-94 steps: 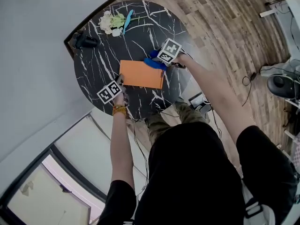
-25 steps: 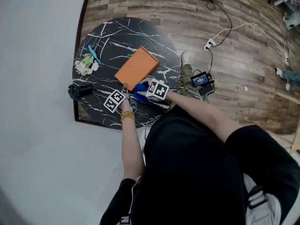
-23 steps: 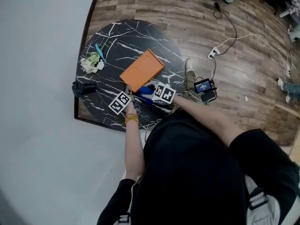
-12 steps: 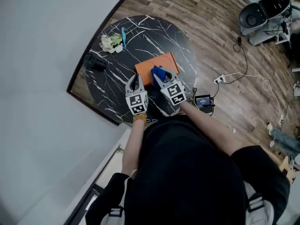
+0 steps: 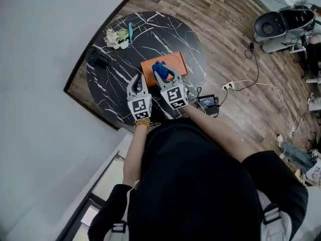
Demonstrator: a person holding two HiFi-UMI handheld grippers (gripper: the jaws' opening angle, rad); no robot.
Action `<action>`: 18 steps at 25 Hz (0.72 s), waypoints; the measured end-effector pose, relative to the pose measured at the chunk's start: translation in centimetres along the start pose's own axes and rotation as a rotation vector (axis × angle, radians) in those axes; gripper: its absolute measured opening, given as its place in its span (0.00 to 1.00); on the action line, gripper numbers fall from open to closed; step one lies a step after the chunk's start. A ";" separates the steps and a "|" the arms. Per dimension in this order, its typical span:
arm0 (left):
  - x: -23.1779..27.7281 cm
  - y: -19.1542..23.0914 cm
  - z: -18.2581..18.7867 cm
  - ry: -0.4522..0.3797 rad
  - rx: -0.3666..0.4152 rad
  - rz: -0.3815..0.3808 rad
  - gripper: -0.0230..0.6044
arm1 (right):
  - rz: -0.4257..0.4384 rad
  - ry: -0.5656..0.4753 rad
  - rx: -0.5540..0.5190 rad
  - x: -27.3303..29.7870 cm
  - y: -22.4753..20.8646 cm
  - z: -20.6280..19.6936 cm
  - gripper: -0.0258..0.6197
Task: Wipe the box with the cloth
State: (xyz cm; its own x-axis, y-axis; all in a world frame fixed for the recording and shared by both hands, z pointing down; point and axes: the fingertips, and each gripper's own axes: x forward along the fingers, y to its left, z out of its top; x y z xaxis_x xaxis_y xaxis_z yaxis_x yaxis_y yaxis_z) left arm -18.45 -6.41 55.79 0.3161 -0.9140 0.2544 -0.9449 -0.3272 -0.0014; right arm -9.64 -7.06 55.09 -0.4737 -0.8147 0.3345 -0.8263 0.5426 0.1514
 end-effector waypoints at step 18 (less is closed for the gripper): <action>-0.1 -1.2 -0.8 0.022 0.004 -0.013 0.08 | 0.038 0.069 -0.010 0.0 1.2 -2.2 0.21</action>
State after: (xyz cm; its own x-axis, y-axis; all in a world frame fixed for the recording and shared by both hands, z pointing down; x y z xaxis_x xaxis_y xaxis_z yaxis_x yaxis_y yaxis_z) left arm -17.43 -5.76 56.58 0.3260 -0.9042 0.2761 -0.9406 -0.3396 -0.0015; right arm -9.96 -6.00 57.33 -0.4820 -0.7778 0.4033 -0.8051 0.5748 0.1463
